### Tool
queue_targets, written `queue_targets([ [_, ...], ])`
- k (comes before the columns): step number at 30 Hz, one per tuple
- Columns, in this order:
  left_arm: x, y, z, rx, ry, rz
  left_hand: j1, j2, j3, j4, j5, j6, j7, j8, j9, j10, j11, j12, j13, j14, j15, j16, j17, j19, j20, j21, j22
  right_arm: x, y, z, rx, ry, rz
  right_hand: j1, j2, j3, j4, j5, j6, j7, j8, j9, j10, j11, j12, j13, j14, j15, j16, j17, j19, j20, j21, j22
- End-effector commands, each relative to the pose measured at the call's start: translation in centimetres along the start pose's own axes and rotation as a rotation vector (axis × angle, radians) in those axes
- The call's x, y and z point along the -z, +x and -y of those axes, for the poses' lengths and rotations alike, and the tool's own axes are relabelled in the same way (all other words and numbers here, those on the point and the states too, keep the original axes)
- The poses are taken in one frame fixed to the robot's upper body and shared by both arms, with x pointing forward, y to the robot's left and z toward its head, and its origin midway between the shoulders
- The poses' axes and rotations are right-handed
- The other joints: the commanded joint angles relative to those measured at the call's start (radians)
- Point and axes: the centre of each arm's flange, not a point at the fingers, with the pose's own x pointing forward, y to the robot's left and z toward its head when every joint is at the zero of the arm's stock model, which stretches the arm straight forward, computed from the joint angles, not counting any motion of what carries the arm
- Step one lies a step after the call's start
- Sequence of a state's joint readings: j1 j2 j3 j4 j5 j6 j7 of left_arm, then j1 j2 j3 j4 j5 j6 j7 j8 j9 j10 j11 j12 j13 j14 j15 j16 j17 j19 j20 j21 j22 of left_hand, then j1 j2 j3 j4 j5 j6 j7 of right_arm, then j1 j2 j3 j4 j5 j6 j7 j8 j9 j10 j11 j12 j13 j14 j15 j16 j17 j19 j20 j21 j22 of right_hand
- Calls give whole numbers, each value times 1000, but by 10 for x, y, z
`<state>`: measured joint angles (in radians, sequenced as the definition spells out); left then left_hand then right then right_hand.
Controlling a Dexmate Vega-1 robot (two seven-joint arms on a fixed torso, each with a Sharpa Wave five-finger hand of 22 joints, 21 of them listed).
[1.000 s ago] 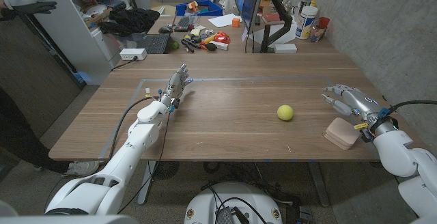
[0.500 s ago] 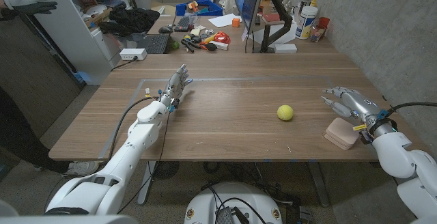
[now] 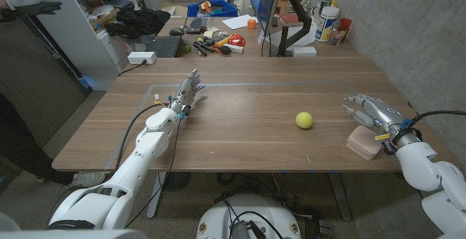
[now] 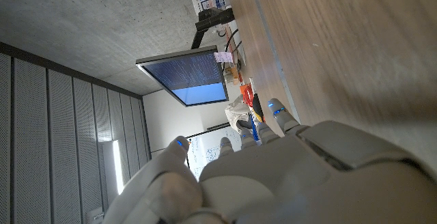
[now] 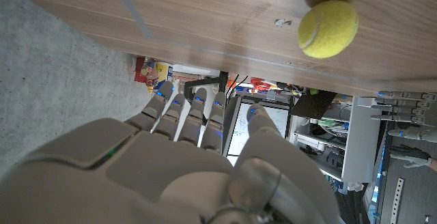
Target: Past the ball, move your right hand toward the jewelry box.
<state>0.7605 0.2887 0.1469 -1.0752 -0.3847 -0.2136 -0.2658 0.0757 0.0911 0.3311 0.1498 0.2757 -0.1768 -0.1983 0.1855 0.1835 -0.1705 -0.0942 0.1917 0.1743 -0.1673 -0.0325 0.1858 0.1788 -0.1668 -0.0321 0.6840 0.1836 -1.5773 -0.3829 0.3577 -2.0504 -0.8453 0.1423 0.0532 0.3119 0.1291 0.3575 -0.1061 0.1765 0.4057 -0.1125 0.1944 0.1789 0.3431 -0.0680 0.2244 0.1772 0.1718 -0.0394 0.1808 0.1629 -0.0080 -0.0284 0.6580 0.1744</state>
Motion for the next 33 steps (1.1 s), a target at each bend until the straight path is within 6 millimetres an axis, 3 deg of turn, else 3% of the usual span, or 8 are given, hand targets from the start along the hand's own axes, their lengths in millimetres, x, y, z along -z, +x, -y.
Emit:
queue_targets([
  [1,1,1,-4,1,1,-4,3,5,-2,-2,8,-36,-1,7,4,-32,-3,3,5,-31,-27,3,3,-91,-16,-1,4,-1,0,-3,-6,-4,-9,8,1,-1,-5,3,9,-1,-1,6,6,0,-5,3,5,-52,0,4,8,-42,-1,4],
  [33,6,2,5,24,7,-27,4,7,-5,-1,8,-38,-2,6,4,-34,-3,3,5,-33,-26,2,3,-90,-16,-6,5,7,-12,-14,-32,-12,-55,17,-5,-4,-15,2,8,-2,-4,6,5,-1,-10,3,4,-52,-2,3,12,-39,-11,4],
])
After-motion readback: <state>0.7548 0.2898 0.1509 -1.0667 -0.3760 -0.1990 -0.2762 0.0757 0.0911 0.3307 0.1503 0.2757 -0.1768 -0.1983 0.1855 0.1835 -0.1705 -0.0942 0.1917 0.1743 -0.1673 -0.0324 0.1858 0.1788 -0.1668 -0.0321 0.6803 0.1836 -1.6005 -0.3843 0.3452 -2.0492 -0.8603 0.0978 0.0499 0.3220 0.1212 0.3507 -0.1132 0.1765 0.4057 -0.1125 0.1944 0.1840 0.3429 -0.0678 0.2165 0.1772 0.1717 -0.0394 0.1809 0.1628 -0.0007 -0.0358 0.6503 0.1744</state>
